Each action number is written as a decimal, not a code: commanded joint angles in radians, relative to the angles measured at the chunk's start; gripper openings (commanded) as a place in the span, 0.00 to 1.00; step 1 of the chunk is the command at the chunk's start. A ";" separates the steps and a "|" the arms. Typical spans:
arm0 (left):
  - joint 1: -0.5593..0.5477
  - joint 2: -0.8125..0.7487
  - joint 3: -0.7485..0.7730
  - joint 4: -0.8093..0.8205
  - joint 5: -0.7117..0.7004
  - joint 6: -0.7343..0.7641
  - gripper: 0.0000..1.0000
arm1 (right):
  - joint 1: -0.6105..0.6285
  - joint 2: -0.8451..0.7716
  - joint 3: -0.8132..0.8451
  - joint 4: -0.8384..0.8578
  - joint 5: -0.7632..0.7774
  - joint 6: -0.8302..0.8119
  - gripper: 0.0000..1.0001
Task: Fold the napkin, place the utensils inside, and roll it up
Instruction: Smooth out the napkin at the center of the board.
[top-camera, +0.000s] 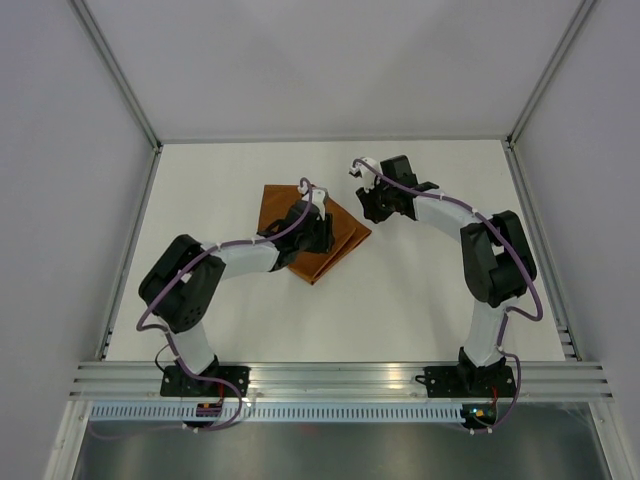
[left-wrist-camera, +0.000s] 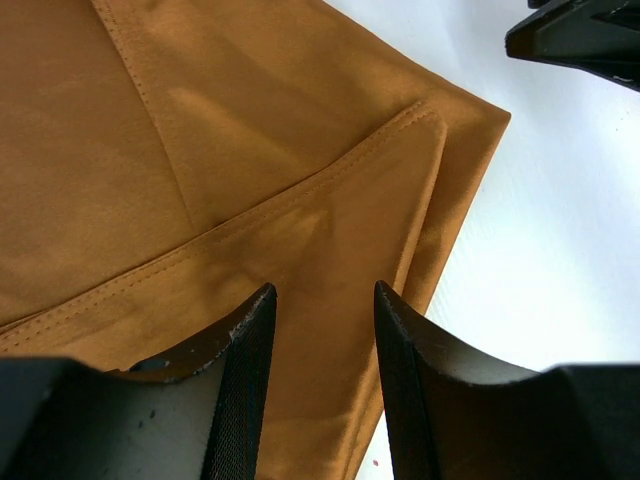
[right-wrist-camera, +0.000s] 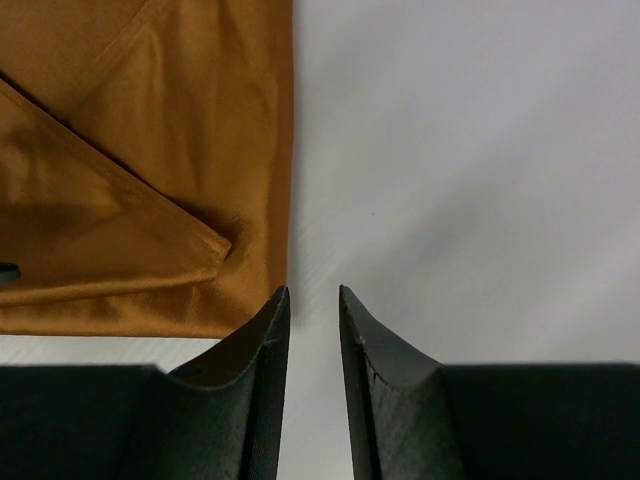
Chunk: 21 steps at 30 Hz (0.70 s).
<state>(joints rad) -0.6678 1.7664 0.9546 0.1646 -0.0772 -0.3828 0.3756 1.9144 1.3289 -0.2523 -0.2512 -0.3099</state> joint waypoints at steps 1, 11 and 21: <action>-0.015 0.016 0.041 0.052 -0.001 0.053 0.50 | 0.002 -0.003 0.052 -0.001 -0.042 0.029 0.32; -0.035 0.091 0.047 0.090 0.044 0.044 0.49 | 0.043 0.011 0.049 0.002 -0.036 0.046 0.32; -0.053 0.093 0.024 0.104 0.034 0.045 0.49 | 0.111 0.034 0.041 -0.007 0.032 0.026 0.32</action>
<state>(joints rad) -0.7155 1.8565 0.9730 0.2169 -0.0479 -0.3683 0.4805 1.9213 1.3407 -0.2565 -0.2420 -0.2798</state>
